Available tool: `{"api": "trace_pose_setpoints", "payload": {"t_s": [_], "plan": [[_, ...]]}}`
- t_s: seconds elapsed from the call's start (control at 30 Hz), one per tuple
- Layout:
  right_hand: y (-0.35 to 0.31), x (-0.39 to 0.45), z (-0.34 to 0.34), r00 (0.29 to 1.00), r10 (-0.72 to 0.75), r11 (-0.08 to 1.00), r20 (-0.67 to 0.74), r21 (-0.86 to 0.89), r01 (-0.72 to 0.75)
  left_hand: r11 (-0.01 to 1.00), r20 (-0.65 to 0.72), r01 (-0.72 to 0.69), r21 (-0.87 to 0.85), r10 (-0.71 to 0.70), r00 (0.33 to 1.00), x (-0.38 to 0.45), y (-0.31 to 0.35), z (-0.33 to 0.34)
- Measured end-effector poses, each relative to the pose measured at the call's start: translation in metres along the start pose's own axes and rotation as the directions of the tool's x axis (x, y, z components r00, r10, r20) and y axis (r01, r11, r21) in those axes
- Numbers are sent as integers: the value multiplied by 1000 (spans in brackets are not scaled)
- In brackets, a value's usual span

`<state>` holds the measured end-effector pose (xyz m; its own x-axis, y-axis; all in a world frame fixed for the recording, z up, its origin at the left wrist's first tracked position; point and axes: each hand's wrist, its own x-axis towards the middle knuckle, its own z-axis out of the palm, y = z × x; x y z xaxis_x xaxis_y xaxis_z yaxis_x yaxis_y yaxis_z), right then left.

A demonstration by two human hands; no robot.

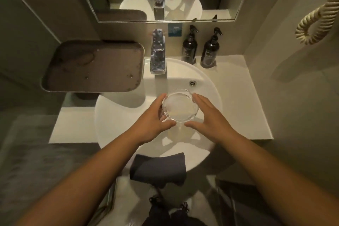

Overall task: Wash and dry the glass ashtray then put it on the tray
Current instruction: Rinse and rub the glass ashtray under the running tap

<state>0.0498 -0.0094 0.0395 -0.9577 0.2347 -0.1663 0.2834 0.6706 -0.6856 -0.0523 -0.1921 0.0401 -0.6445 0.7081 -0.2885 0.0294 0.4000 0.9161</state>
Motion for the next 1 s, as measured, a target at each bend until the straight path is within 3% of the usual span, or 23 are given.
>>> {"api": "trace_pose_setpoints", "payload": {"t_s": [0.07,0.13,0.23,0.33,0.57,0.67,0.8,0.9,1.0], "plan": [[-9,7,10,1000,-20,1000,2,12,20,999,-44,-12,-46,10,999,-4,-8,-12],[-17,14,19,999,-45,999,4,-1,45,980,-113,17,-200,-40,993,-5,-17,-23],[-30,24,32,998,-61,998,12,-8,61,787,-123,94,-610,-211,970,-2,-26,-35],[-41,31,46,997,-83,997,-1,-8,83,652,-96,102,-752,-261,961,3,-32,-43],[-49,40,56,1000,-10,1000,13,4,10,634,-120,108,-765,-305,945,21,-60,-47],[-49,44,31,993,19,999,-120,45,-14,635,-131,105,-766,-313,941,31,-64,-48],[-61,86,-19,951,-206,950,-230,-282,138,679,-143,125,-724,-325,935,43,-70,-47],[-83,133,-44,911,-401,783,-95,-551,287,719,-166,136,-682,-332,929,50,-70,-43],[-99,170,-53,886,-450,593,113,-703,392,730,-192,146,-668,-358,914,55,-68,-39]]}}
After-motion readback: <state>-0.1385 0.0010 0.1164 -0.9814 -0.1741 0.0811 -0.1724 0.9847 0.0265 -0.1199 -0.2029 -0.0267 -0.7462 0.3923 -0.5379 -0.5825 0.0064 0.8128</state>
